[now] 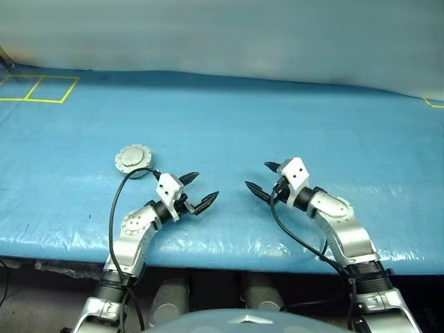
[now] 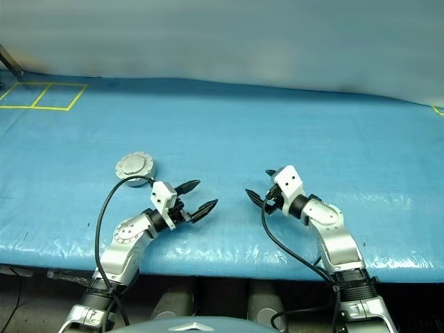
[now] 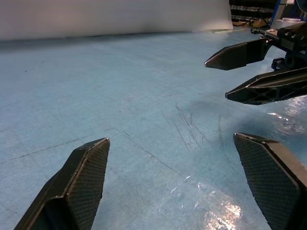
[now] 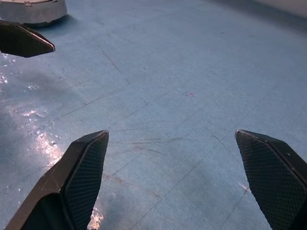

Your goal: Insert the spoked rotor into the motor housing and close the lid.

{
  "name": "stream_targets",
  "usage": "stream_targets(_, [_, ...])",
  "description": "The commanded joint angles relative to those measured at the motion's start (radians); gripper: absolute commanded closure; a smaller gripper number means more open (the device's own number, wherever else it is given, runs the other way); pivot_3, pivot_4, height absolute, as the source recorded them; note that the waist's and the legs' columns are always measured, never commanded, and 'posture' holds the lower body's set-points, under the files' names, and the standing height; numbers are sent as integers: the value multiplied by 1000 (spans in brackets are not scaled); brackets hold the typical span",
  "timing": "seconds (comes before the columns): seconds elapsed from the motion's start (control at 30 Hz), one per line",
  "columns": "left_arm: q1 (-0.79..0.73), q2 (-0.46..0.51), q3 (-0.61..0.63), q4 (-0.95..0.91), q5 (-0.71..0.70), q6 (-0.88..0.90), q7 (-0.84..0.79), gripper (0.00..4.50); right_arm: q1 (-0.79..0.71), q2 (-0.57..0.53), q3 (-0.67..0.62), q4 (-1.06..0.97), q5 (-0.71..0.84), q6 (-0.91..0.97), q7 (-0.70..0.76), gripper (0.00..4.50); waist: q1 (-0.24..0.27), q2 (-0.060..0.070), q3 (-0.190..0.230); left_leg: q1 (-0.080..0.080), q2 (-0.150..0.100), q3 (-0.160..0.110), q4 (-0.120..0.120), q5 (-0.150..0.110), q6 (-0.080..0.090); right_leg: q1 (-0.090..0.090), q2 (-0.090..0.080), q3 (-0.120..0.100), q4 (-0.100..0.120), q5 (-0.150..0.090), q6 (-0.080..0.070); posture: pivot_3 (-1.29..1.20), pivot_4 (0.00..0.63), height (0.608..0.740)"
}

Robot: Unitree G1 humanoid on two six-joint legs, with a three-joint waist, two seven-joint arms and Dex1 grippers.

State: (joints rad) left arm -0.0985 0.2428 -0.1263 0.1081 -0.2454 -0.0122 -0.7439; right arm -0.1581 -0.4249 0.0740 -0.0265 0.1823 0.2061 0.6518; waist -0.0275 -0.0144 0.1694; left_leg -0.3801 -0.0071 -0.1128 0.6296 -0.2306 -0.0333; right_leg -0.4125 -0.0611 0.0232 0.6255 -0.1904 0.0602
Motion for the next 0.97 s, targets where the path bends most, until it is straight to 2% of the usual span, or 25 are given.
stream_targets(0.03, [-7,1,-3,-43,1,-14,-1,0,-15,-4,-12,-42,-2,-16,-4,43,0,0,0,0,0,0,0,0,0,0,0,0,0,0,0,0,150,740])
stream_targets(0.97, [11,8,9,-75,13,-35,68,0,-45,2,37,-27,-35,-15,11,43,1,0,0,0,0,0,0,0,0,0,0,0,0,0,0,0,150,740])
